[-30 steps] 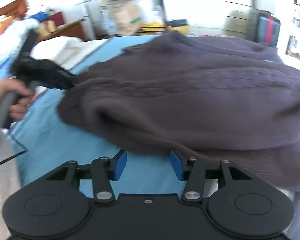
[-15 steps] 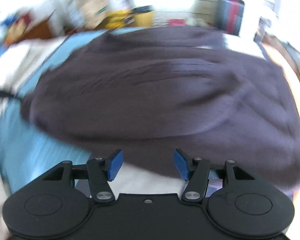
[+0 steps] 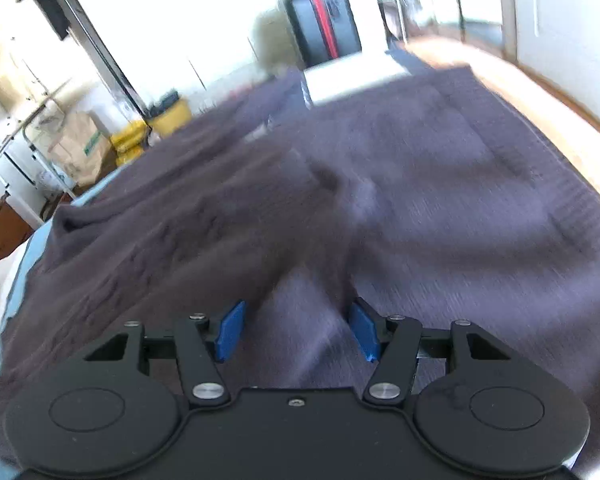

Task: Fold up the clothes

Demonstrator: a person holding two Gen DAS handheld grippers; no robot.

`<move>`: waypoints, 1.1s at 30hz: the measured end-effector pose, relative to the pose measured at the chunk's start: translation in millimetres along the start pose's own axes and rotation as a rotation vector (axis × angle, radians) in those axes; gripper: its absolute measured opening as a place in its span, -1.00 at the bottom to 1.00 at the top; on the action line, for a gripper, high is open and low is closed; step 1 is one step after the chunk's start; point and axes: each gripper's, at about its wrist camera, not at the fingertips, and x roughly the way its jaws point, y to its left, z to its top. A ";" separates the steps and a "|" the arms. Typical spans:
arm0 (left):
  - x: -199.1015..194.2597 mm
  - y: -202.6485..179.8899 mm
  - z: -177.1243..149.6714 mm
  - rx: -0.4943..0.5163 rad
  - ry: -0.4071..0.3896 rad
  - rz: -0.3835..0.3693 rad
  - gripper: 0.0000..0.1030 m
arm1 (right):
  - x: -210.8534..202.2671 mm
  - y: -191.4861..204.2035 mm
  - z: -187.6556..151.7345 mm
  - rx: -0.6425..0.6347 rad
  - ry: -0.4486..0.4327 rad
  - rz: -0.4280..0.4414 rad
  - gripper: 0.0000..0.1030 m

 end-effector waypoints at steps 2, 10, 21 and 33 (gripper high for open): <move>10.0 -3.9 0.3 0.010 0.005 -0.005 -0.15 | -1.4 16.8 8.3 -0.105 -0.079 -0.036 -0.73; 22.7 -15.8 -7.6 0.160 0.013 0.042 0.25 | -66.6 15.8 55.2 -0.117 -0.496 -0.125 -0.57; 42.3 -8.7 -8.7 0.112 0.113 0.087 0.33 | -32.4 -17.8 35.0 0.199 -0.171 -0.032 -0.25; 69.8 1.1 -10.4 0.057 0.198 -0.129 0.34 | -41.4 170.1 -57.8 -0.427 0.247 0.675 0.05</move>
